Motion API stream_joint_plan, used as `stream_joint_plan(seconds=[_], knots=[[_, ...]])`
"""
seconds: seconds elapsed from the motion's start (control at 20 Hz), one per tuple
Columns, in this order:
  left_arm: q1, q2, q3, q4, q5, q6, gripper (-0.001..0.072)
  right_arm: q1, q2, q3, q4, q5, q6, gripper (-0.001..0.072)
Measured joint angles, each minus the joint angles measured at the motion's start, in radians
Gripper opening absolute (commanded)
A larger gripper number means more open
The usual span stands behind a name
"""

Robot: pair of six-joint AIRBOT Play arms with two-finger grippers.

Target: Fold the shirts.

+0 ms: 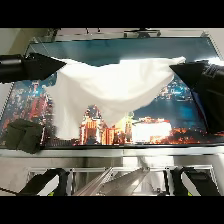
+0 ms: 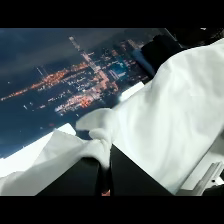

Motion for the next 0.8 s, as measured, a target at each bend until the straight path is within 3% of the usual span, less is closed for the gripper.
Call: stream_joint_plan(seconds=[0.2,0.45,0.5,0.55,0.6,0.65,0.7,0.75,0.8], knots=[[-0.064,-0.123,0.005,0.092,0.052,0.003,0.0,0.005,-0.101,-0.063,-0.034,-0.008,0.019,0.0014],[-0.135,-0.409,0.007,0.165,0.143,0.092,0.0,0.058,-0.389,-0.129,-0.048,-0.045,0.026,0.0014],[-0.141,-0.467,0.008,0.172,0.168,0.105,0.0034,0.07,-0.457,-0.134,-0.048,-0.062,0.026,0.0014],[-0.141,-0.52,0.014,0.176,0.194,0.116,0.0309,0.079,-0.52,-0.137,-0.047,-0.079,0.026,0.0014],[-0.137,-0.572,0.026,0.18,0.217,0.122,0.0637,0.086,-0.59,-0.14,-0.044,-0.103,0.025,0.0014],[-0.129,-0.618,0.049,0.181,0.229,0.128,0.0715,0.087,-0.643,-0.14,-0.04,-0.13,0.025,0.0026],[-0.117,-0.655,0.078,0.182,0.232,0.129,0.0718,0.086,-0.688,-0.14,-0.04,-0.151,0.025,0.0172],[-0.102,-0.686,0.113,0.184,0.222,0.13,0.0717,0.08,-0.725,-0.136,-0.04,-0.162,0.024,0.0431],[-0.083,-0.712,0.155,0.185,0.188,0.126,0.0715,0.071,-0.75,-0.129,-0.039,-0.168,0.02,0.0538]])
